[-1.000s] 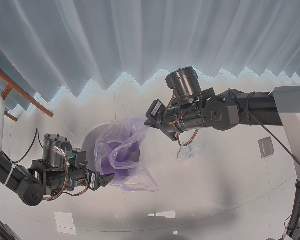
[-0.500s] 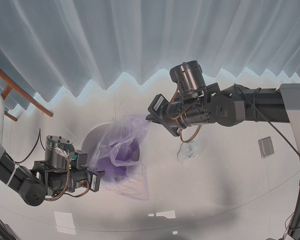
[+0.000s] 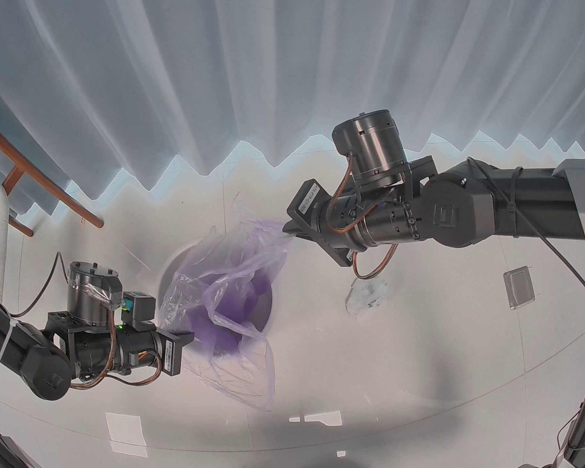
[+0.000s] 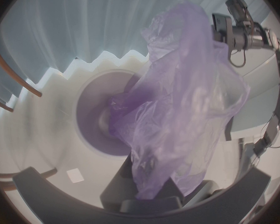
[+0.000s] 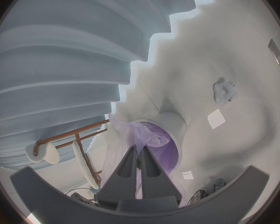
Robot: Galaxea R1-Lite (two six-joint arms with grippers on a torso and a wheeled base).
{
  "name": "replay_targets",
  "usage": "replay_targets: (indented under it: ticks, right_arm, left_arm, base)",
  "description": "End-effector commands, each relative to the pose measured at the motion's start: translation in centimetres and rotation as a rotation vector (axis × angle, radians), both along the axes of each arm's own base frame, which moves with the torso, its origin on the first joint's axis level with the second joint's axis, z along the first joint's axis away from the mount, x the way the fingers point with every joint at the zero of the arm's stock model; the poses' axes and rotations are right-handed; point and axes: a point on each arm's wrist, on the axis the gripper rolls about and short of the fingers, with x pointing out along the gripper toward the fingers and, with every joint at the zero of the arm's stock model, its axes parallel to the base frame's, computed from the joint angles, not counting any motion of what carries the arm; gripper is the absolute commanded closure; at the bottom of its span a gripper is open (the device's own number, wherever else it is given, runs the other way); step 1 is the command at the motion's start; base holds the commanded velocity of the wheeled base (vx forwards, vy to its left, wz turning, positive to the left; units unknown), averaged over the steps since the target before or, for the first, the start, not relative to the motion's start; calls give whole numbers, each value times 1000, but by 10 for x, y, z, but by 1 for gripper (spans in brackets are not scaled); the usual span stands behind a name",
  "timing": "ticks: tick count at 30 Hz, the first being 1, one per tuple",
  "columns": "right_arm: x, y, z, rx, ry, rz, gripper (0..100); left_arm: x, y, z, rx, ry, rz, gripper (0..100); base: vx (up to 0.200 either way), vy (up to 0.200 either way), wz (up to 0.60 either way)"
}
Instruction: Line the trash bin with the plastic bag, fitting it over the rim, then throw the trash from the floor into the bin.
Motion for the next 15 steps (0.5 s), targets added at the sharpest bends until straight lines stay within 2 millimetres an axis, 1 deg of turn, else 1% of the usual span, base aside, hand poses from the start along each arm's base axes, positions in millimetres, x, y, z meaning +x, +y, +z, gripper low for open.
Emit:
replay_targets:
  ticks: [1, 6, 9, 10, 14, 15]
  right_arm:
    - [-16, 9, 3, -11, -8, 24, 100]
    - [-18, 14, 4, -12, -22, 44, 100]
    - [-17, 15, 6, -21, -48, 59, 100]
    - [-16, 15, 7, -25, -54, 66, 100]
    - [-15, 17, 8, -31, -76, 91, 100]
    - [-15, 17, 8, -31, -76, 91, 100]
  left_arm:
    - [1, 3, 10, -86, -10, 19, 100]
    - [-7, 3, 25, -160, -32, 46, 100]
    - [-13, 3, 38, -264, -25, 99, 100]
    - [-17, 4, 42, -323, -6, 127, 100]
    - [-27, 2, 50, -487, 58, 204, 100]
    - [-27, 2, 50, -487, 58, 204, 100]
  base:
    - [0, 0, 0]
    - [0, 0, 0]
    - [0, 0, 0]
    - [0, 0, 0]
    - [0, 0, 0]
    - [0, 0, 0]
